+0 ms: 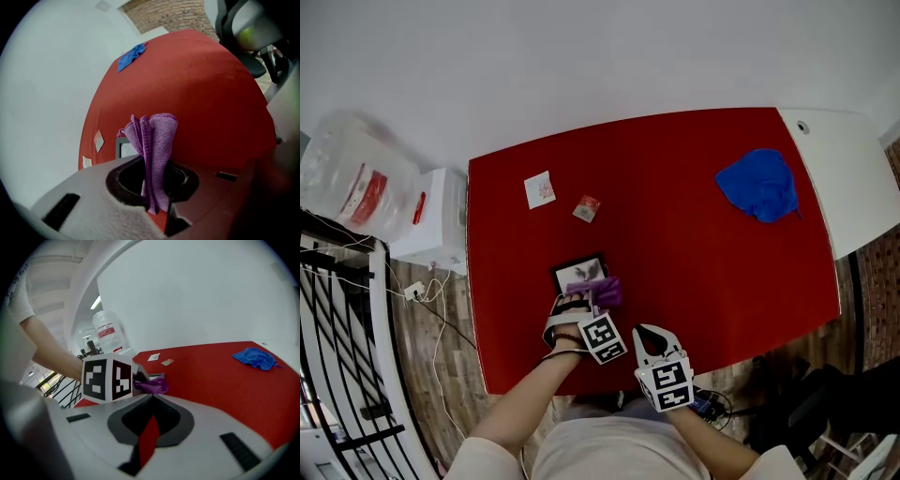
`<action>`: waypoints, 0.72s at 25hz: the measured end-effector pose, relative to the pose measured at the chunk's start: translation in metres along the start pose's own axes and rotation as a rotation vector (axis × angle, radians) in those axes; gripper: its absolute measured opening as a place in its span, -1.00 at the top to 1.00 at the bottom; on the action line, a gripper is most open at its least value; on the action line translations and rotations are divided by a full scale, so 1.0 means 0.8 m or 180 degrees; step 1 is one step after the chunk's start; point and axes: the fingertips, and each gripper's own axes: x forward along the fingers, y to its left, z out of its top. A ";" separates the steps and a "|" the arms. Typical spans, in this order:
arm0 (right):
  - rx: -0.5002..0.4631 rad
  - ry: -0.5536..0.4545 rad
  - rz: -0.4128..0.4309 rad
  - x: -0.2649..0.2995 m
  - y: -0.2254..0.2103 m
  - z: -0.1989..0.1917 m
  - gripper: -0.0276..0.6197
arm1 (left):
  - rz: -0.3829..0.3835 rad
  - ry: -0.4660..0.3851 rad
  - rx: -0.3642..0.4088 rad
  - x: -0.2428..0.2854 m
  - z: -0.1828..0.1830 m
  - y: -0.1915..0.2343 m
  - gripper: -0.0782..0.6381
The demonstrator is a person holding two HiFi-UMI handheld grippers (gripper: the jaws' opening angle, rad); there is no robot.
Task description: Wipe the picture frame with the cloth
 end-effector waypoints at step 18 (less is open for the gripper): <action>-0.0099 -0.0102 -0.0075 -0.018 0.005 0.018 0.91 | 0.0083 -0.0629 -0.0996 -0.084 -0.003 0.029 0.61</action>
